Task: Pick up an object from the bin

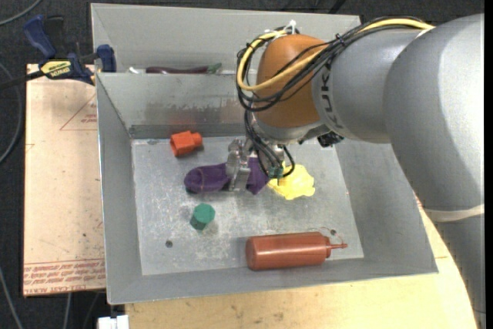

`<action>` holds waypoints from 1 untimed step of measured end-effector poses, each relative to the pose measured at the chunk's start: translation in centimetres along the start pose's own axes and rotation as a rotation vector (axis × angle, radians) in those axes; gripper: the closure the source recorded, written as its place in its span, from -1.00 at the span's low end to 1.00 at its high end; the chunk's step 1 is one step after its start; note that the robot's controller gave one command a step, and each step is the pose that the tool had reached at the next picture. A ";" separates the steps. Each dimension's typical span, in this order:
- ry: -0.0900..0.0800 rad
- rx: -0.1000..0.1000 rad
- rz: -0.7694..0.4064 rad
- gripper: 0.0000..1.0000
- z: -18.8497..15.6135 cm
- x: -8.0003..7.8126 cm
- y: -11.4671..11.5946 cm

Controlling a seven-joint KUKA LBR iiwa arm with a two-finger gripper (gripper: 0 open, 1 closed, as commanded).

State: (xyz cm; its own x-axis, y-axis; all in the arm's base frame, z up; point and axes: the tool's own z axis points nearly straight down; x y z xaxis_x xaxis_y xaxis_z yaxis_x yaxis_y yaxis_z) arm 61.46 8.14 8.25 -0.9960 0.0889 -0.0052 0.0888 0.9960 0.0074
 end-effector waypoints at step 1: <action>-0.004 -0.001 0.000 1.00 -1.0 -0.1 0.0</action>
Offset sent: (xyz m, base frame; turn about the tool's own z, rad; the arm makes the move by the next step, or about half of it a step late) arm 0.0001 0.0000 0.0544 0.0000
